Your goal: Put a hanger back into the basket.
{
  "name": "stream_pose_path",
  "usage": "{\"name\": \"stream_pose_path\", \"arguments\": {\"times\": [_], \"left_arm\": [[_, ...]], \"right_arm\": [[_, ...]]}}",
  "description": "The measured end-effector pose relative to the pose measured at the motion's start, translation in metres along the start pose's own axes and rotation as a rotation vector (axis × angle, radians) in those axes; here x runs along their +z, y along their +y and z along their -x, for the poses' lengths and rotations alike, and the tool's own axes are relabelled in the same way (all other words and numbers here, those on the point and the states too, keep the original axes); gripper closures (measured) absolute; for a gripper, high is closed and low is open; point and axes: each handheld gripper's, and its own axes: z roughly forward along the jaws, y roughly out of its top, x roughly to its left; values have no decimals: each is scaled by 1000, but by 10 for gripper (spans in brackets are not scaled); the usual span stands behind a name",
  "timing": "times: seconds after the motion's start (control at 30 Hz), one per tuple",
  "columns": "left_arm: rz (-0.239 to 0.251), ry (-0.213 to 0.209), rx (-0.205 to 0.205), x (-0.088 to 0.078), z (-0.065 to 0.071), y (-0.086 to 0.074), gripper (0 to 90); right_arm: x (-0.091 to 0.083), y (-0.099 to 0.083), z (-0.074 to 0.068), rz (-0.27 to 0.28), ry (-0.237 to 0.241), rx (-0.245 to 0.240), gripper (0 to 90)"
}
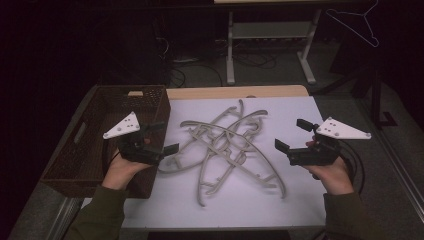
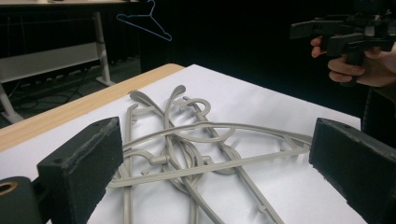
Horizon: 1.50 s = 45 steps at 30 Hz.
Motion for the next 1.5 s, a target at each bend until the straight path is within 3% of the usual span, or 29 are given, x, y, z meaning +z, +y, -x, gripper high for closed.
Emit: {"name": "stream_pose_path", "arguments": {"times": [0.17, 0.3, 0.47, 0.73, 0.77, 1.0, 1.13, 1.2, 1.23, 1.33, 1.5], "left_arm": [[-43, -5, 34, 12, 8, 4, 24], [-71, -38, 48, 28, 18, 5, 24], [-79, -57, 47, 39, 25, 7, 24], [-104, -85, 57, 59, 35, 1, 24], [-113, -90, 54, 63, 36, -2, 24], [-132, -103, 45, 66, 38, -9, 25], [-138, -101, 39, 66, 38, -11, 24], [-138, -102, 42, 65, 38, -11, 24], [-136, -102, 43, 65, 37, -11, 24], [-139, -100, 41, 65, 37, -11, 24], [-138, -96, 36, 63, 35, -11, 24]], "right_arm": [[1, -4, -2, -33, -6, -10, 0], [5, -12, -4, -75, 2, -8, 0], [9, -20, -6, -114, 6, -13, 0], [17, -37, -4, -238, 10, 18, 153], [22, -43, -2, -278, 9, 28, 196], [40, -54, 3, -374, 11, 45, 296], [61, -61, 8, -443, 7, 52, 389], [65, -62, 10, -458, 9, 65, 401], [73, -65, 13, -494, 10, 66, 425], [80, -66, 16, -511, 13, 65, 451], [99, -72, 19, -605, 30, 65, 521]]}}
